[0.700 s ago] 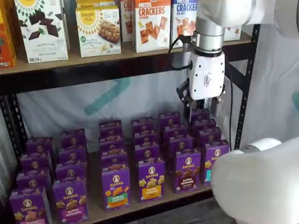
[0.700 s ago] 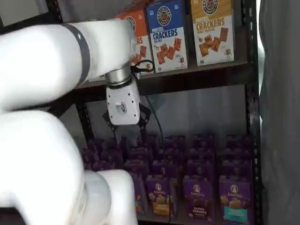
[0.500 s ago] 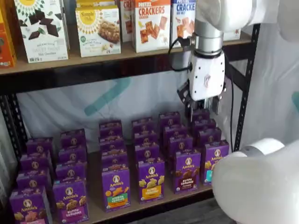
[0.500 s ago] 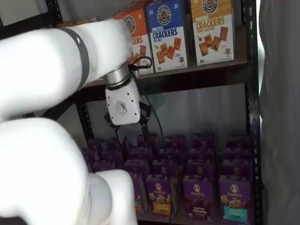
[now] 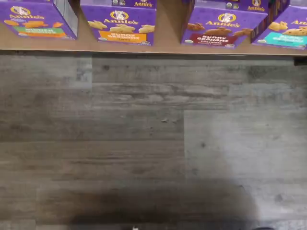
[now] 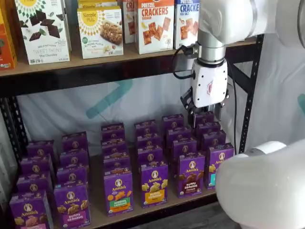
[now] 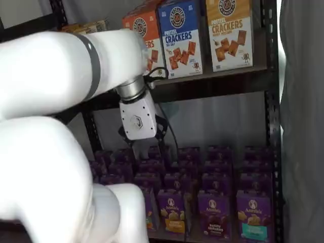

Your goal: Pick up the purple box with a brown patch in the center, on the bottom shelf, the fifth box from the left

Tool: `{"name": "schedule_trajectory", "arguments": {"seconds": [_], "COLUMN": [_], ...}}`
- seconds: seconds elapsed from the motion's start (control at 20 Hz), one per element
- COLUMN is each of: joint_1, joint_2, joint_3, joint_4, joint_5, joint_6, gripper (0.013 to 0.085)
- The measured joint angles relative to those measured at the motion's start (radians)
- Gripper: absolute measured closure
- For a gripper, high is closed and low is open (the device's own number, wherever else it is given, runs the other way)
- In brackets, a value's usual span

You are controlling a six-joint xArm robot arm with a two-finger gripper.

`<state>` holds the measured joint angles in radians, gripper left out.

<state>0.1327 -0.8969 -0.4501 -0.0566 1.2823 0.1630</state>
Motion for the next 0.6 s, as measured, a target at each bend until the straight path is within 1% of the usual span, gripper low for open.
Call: {"name": "schedule_trajectory", "arguments": {"seconds": [0.25, 0.35, 0.6], "joint_1": [-0.037, -0.056, -0.083], "joint_2": [0.047, 0.087, 0.200], "joint_3": [0.035, 0.051, 0.069], "joint_4": [0.008, 0.009, -0.005], "joint_5": [-0.097, -0.155, -0.281], "joint_6": [-0.034, -0.051, -0.066], "gripper": [0.0130, 0.0130, 0.0130]}}
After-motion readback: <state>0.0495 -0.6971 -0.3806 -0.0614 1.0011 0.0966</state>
